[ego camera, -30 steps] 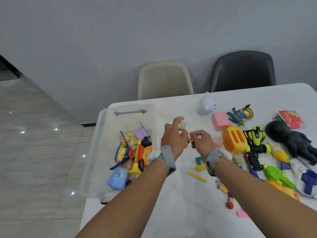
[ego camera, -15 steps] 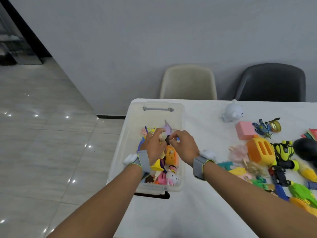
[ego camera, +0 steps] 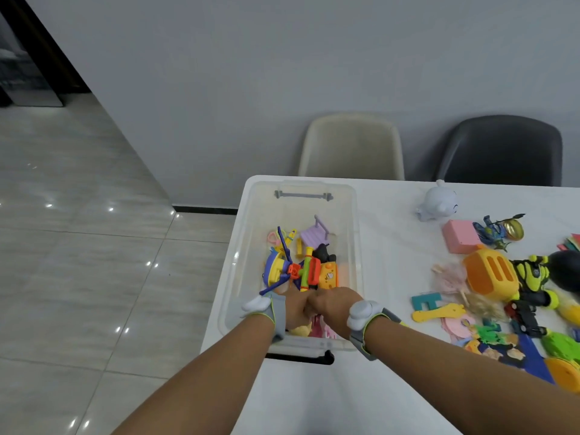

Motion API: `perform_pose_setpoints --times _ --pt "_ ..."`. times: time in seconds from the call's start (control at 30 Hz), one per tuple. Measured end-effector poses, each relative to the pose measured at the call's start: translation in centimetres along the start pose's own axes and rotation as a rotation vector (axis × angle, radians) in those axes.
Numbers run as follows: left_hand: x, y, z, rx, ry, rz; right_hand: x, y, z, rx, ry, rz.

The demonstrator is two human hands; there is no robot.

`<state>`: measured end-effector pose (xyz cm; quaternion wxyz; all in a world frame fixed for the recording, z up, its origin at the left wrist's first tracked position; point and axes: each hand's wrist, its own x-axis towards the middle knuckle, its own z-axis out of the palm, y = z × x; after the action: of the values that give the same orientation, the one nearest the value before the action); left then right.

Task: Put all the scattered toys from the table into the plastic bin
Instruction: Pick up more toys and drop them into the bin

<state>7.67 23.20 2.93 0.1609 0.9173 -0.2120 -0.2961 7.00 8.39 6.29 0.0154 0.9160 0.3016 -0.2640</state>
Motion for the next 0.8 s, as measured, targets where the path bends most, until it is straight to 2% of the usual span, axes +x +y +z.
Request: perform_pose_setpoints --times 0.2,0.33,0.43,0.63,0.73,0.8 --pt "-0.1 -0.7 0.1 -0.087 -0.228 0.007 -0.1 -0.2 0.3 -0.153 -0.013 -0.044" --pt "-0.8 -1.3 0.0 -0.119 -0.272 0.074 0.2 0.0 0.7 -0.124 0.041 -0.022" --pt "-1.1 -1.5 -0.5 -0.047 -0.102 0.019 0.1 -0.1 0.9 -0.055 0.149 0.013" --pt "-0.6 -0.3 -3.6 -0.116 0.164 -0.079 -1.3 0.7 -1.4 0.012 0.684 0.009" --pt "0.5 2.3 -4.8 -0.198 0.363 -0.116 -2.7 2.8 -2.5 0.124 0.825 0.133" --pt "1.3 4.2 -5.4 -0.24 0.462 -0.108 -3.8 4.4 -2.9 0.188 0.858 0.222"
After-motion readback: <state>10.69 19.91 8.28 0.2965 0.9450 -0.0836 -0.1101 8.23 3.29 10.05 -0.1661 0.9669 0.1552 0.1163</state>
